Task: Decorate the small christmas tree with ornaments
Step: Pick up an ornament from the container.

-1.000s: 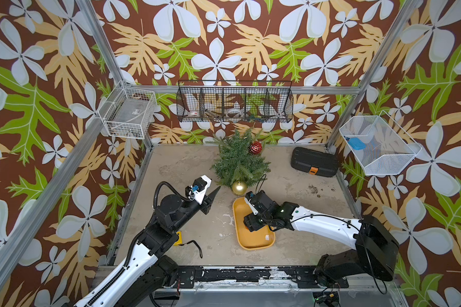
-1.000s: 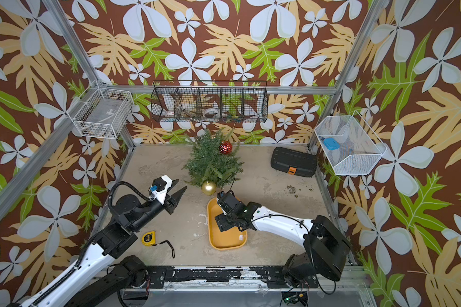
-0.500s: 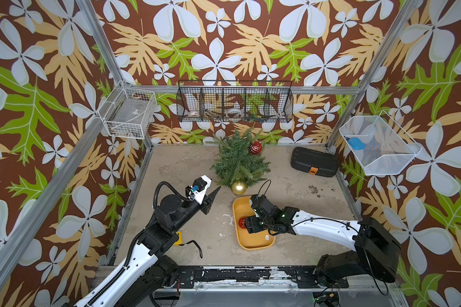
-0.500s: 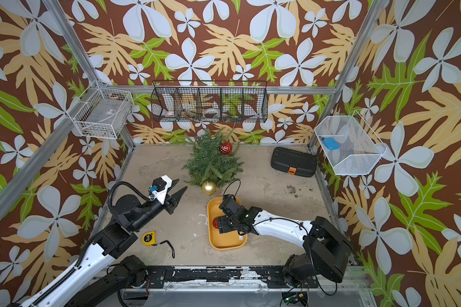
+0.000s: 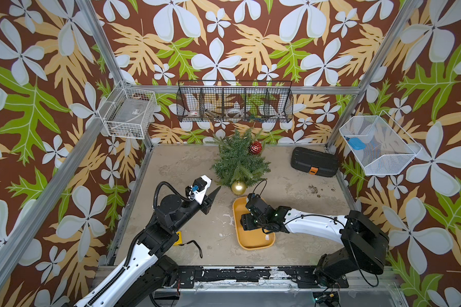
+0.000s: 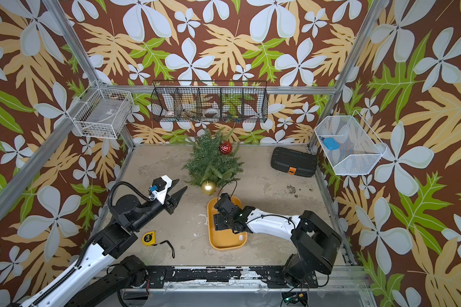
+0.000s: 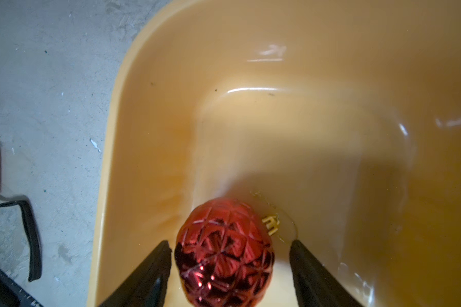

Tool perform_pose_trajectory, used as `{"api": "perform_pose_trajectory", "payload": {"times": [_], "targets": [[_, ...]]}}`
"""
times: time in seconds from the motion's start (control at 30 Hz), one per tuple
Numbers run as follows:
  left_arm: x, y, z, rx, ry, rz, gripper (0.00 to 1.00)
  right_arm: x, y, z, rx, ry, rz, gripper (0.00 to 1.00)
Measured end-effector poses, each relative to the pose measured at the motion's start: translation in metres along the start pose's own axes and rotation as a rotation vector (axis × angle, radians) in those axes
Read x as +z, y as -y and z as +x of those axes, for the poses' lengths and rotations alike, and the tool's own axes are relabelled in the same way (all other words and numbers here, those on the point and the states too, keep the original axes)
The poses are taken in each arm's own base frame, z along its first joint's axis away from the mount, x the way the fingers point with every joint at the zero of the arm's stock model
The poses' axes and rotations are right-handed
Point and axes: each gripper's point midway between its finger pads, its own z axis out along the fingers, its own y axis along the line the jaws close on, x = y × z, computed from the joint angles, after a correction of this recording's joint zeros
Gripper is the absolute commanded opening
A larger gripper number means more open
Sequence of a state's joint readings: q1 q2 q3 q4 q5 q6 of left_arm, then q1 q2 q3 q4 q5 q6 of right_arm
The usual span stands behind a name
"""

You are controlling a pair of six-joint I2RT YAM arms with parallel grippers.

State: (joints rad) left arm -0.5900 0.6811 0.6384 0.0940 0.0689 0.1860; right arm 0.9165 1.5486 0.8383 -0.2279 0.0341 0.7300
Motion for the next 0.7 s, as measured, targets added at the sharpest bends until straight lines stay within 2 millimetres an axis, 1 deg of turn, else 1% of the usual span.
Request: {"api": "perform_pose_trajectory", "payload": {"times": [0.1,0.27,0.33,0.4,0.47,0.57,0.7], "targets": [[0.0,0.0,0.0,0.0,-0.002,0.0,0.43,-0.001,0.004,0.0,-0.009,0.005,0.026,0.66],[0.001,0.0,0.002,-0.001,-0.006,0.001,0.43,-0.002,0.009,0.007,-0.02,-0.015,0.04,0.65],[0.001,0.0,0.002,-0.001,-0.007,0.001,0.43,-0.002,0.008,0.008,-0.023,-0.017,0.04,0.66],[0.001,0.0,0.002,-0.001,-0.006,0.001,0.43,-0.001,0.008,0.009,-0.029,-0.021,0.041,0.69],[0.002,0.0,0.002,-0.001,-0.008,0.002,0.43,0.0,0.008,0.011,-0.04,-0.027,0.043,0.69],[0.002,0.0,0.002,-0.001,-0.007,0.001,0.44,0.002,0.01,0.013,-0.043,-0.038,0.049,0.66],[0.002,0.0,0.002,-0.001,-0.007,0.001,0.44,-0.001,0.007,0.01,-0.046,-0.031,0.042,0.62]]}}
